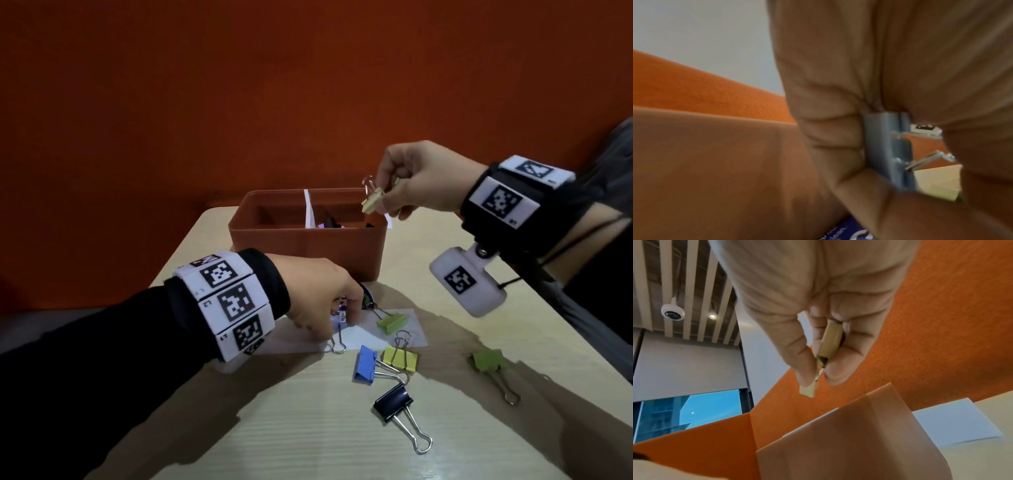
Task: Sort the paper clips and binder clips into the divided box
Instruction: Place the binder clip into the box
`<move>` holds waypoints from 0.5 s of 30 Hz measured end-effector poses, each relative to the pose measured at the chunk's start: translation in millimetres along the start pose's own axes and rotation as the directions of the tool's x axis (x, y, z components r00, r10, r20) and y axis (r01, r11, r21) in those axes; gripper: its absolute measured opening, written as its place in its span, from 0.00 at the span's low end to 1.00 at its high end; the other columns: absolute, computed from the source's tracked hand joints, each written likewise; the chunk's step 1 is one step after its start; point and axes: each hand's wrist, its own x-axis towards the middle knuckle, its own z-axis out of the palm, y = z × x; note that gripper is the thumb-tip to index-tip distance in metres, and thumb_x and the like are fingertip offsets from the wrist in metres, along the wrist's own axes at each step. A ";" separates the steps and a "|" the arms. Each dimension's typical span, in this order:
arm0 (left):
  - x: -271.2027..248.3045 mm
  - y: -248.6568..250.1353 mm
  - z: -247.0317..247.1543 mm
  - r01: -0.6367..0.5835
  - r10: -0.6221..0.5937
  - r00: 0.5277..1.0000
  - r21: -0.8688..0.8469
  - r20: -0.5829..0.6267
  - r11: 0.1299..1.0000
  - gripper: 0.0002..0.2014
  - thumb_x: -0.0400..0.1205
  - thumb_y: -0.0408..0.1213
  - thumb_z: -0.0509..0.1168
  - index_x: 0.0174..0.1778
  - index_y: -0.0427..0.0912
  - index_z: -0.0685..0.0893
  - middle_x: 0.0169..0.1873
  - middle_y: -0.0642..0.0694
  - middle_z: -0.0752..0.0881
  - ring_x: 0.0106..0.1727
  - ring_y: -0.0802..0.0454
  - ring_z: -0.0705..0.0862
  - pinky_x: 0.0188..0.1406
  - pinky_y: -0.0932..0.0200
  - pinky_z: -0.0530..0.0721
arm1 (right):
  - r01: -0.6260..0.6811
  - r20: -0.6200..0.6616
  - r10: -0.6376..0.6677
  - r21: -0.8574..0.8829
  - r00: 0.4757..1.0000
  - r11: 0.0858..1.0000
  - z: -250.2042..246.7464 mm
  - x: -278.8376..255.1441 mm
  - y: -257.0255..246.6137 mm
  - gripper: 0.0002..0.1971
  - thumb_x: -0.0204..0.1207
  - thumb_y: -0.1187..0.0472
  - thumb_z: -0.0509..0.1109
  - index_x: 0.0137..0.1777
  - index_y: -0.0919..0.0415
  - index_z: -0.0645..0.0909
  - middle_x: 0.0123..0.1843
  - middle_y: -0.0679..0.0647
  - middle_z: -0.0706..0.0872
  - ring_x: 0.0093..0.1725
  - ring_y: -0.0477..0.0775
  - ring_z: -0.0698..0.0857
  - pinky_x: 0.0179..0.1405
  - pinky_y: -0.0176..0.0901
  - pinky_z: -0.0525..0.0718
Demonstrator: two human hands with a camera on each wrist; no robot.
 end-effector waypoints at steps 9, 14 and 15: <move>0.6 -1.2 3.9 0.040 -0.040 0.999 0.024 -0.016 0.999 0.11 0.69 0.42 0.75 0.40 0.49 0.79 0.37 0.50 0.83 0.37 0.47 0.85 0.29 0.56 0.80 | 0.050 0.037 -0.043 -0.243 0.998 0.969 21.7 8.9 -6.5 0.20 0.68 0.59 0.79 0.59 0.49 0.78 0.56 0.46 0.85 0.52 0.49 0.85 0.54 0.50 0.85; -0.9 -2.9 4.4 0.026 -0.022 0.997 0.050 -0.079 0.998 0.09 0.72 0.41 0.72 0.35 0.47 0.76 0.32 0.52 0.79 0.31 0.55 0.75 0.27 0.61 0.73 | 0.167 -0.037 -0.187 -0.306 0.982 0.937 18.8 -13.8 0.0 0.16 0.68 0.59 0.79 0.52 0.49 0.78 0.48 0.45 0.83 0.45 0.51 0.85 0.46 0.46 0.83; -2.1 -2.5 1.8 0.018 -0.015 0.995 0.027 -0.096 0.999 0.08 0.73 0.42 0.71 0.37 0.48 0.77 0.32 0.52 0.80 0.31 0.55 0.77 0.27 0.61 0.75 | 0.180 -0.044 -0.203 -0.307 0.978 0.934 17.3 -18.6 1.4 0.14 0.68 0.59 0.79 0.50 0.49 0.78 0.46 0.45 0.84 0.44 0.50 0.85 0.45 0.46 0.83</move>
